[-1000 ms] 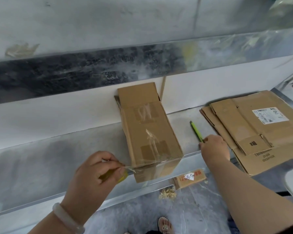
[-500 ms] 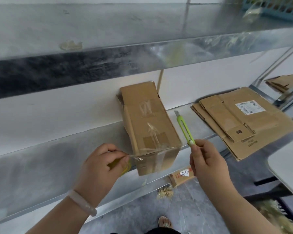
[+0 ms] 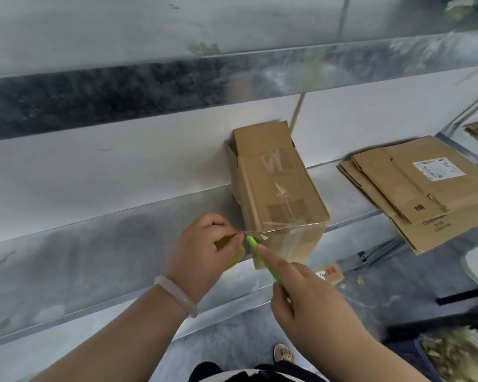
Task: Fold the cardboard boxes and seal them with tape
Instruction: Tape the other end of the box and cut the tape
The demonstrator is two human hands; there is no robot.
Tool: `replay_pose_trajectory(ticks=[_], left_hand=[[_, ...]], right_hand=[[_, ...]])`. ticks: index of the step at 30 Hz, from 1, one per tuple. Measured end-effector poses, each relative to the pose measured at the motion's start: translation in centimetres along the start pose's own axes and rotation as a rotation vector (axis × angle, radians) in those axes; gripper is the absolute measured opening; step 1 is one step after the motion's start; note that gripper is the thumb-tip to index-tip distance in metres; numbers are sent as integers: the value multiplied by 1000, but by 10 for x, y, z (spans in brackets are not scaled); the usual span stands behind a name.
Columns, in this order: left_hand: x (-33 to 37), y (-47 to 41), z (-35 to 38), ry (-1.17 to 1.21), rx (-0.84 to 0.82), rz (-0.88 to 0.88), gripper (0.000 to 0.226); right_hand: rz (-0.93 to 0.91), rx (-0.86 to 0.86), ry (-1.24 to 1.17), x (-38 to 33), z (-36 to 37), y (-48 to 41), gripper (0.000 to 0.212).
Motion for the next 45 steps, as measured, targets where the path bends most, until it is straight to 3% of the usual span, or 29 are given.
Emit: replay_pose_trajectory(ticks=[6, 11, 14, 21, 40, 45], left_hand=[[5, 2, -3, -29, 2, 25, 33], [6, 1, -2, -38, 18, 11, 10], [9, 2, -1, -22, 44, 1, 15], [6, 0, 3, -5, 83, -114, 3], [7, -4, 5, -96, 125, -135, 7], [-6, -3, -4, -110, 190, -227, 12]], right_hand=[[14, 0, 70, -9, 3, -8, 69], [74, 9, 149, -10, 8, -12, 70], [107, 7, 168, -9, 11, -12, 71], [134, 18, 186, -6, 13, -17, 75], [71, -29, 197, -7, 11, -31, 75], [114, -45, 226, 2, 11, -33, 76]])
Point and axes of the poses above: each hand's wrist, its own y-axis away from the middle knuckle, its own z-axis out of the palm, x = y × z, the point moved 3 cm from there along -y, towards the middle knuckle, and after that the axes turned 15 degrees about z, right-handed, at the moved point
